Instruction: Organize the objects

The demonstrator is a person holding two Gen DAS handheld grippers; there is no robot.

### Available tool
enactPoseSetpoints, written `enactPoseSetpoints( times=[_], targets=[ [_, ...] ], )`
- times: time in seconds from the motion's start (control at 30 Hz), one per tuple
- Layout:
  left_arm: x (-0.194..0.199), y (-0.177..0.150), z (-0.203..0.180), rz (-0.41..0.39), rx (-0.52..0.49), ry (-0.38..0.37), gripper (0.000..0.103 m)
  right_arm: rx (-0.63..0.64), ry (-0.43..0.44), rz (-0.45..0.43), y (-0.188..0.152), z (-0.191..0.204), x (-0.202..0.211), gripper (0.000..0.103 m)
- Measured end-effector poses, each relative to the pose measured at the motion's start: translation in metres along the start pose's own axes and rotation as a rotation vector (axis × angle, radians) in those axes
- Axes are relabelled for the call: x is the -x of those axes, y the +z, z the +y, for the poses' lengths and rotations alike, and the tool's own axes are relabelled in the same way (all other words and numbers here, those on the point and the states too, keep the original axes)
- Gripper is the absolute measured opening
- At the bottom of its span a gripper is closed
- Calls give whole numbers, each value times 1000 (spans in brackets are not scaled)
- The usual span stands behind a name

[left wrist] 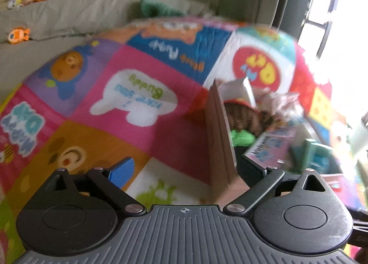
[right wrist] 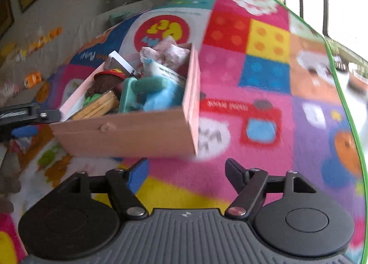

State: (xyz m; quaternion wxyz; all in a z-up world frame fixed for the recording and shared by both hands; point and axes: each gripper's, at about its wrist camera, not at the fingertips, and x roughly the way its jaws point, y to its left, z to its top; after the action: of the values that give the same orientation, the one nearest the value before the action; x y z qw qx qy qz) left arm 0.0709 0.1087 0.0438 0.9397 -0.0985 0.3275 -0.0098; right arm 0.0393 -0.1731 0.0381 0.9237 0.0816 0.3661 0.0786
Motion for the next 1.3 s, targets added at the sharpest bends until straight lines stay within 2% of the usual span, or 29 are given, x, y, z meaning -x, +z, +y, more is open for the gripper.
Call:
enactPoseSetpoints(
  times=[0.07,0.17,0.23,0.3,0.37,0.43,0.47,0.5,0.57,0.7,0.9,1.03,1.3],
  targets=[
    [25,-14,-3,-7,-14,-36,99,-65,19,7,-18,-6,13,77],
    [57,-40,-8,-17,-32,-87,99,-115,53,-29,-44,0,35,82],
    [70,-60,-11,-12,-45,-107,99,-154,103,-38,-59,7,47,85],
    [76,-80,-16,6,-67,-116,99,-149,113,-43,-72,18,57,87],
    [77,-95,-23,23,-114,-113,99,-95,60,-44,-78,27,62,94],
    [76,-105,-27,29,-136,-101,99,-20,-89,-53,-77,31,62,103],
    [74,-109,-30,30,-154,-96,99,15,-163,-53,-76,30,60,103],
    [71,-111,-34,31,-174,-86,99,41,-199,-29,-74,27,56,103],
    [65,-116,-46,21,-228,-53,99,70,-213,19,-71,19,48,103],
    [52,-126,-61,23,-285,5,99,95,-209,14,-71,17,49,103],
    [46,-125,-63,27,-254,8,99,94,-204,-2,-71,14,50,103],
    [42,-124,-68,26,-262,10,100,149,-209,-77,-76,20,45,103],
    [41,-123,-68,27,-256,4,100,120,-171,-71,-76,21,45,103]
  ],
)
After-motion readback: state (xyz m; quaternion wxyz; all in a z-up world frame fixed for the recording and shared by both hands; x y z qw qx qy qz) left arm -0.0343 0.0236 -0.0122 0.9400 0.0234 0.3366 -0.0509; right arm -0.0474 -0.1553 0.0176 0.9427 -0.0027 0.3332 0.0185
